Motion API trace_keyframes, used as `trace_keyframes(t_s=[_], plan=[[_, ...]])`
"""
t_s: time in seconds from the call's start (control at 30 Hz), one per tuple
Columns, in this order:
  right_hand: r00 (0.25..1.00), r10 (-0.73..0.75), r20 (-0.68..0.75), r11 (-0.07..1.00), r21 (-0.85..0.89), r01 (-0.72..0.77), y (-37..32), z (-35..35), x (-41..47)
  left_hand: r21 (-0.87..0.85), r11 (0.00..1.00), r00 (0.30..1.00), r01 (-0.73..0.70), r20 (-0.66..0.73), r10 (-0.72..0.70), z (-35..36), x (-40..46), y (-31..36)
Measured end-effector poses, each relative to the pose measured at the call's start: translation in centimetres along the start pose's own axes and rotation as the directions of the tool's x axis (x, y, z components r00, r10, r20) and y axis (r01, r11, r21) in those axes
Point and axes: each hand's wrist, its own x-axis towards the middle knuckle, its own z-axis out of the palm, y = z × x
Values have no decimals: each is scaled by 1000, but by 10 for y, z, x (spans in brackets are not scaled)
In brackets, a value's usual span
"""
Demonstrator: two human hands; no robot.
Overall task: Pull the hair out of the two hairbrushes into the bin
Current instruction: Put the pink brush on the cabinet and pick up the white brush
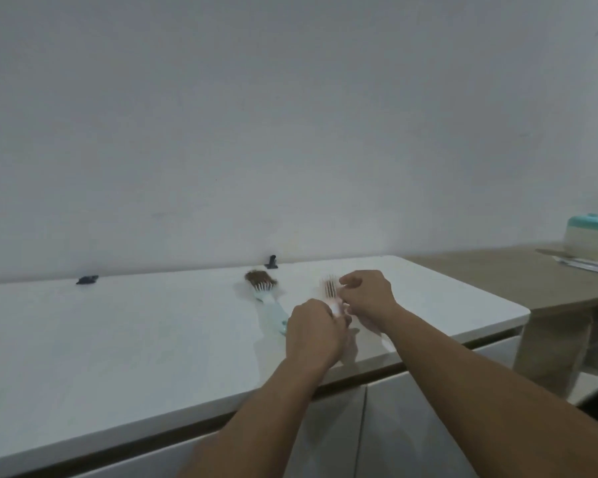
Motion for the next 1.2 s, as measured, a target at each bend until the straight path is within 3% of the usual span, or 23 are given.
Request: trace_keyframes(t_s=[0.17, 0.3, 0.43, 0.5, 0.6, 0.73, 0.93, 1.1, 1.2], plan=[[997, -71, -3, 992, -108, 70, 7, 4, -1, -26, 1000, 1000, -10, -21, 9, -1, -3, 1], [991, -137, -12, 981, -139, 134, 10, 4, -5, -78, 996, 983, -38, -180, 23, -15, -9, 4], [989, -135, -52, 984, -127, 128, 3, 4, -6, 76, 996, 919, -46, -388, 72, -36, -2, -8], [985, -160, -69, 979, -140, 150, -1, 7, -8, 155, 988, 904, -16, -421, 81, -46, 6, -16], [975, -216, -47, 957, -211, 201, -8, 13, -11, 326, 941, 945, 91, -326, 21, -54, 18, -29], [967, -253, 25, 938, -240, 251, -19, 23, -14, 349, 915, 973, 203, -174, -149, -56, 24, -43], [956, -269, 114, 921, -261, 290, -29, 36, -18, 288, 940, 980, 184, -130, -151, -57, 23, -44], [948, -278, 157, 911, -269, 312, -32, 41, -21, 357, 926, 992, 123, -25, -122, -59, 19, -42], [954, -238, 184, 945, -181, 271, -35, 42, -24, 300, 948, 993, 108, 9, -116, -64, 12, -37]])
